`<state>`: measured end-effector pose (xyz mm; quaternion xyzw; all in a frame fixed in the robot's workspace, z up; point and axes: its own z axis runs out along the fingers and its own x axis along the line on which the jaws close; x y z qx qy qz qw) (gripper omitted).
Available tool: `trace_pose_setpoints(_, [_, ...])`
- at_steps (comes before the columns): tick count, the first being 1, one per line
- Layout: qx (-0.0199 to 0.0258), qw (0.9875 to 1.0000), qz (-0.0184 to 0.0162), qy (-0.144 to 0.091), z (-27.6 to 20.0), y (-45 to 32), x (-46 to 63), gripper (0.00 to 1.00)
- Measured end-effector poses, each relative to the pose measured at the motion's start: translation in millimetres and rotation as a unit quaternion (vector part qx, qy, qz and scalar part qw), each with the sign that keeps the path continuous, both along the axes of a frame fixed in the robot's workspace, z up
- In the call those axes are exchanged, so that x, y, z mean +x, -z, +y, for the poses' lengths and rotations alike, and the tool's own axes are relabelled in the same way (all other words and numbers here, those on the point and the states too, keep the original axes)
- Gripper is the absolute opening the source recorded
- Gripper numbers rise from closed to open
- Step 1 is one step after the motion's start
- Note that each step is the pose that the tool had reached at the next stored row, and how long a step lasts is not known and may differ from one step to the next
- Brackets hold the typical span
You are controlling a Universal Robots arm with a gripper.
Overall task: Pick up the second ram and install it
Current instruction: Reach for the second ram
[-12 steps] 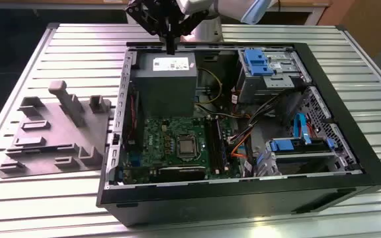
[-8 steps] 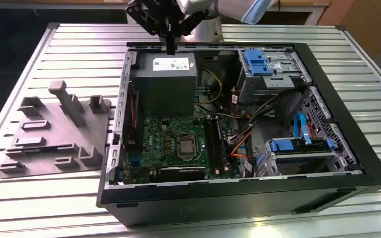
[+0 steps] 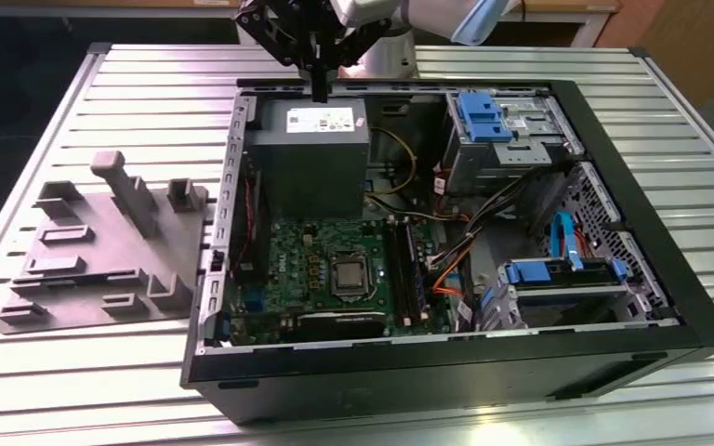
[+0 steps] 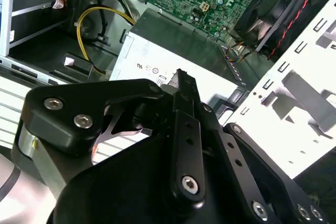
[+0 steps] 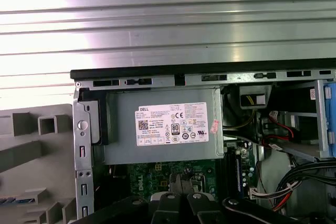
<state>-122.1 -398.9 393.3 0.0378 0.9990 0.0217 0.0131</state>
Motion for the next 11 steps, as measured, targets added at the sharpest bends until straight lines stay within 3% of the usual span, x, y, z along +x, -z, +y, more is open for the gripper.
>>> trace_pose_setpoints(11, [0.0000, 1.0000, -0.0001, 0.000, 0.0, 0.4, -16.7, 0.10])
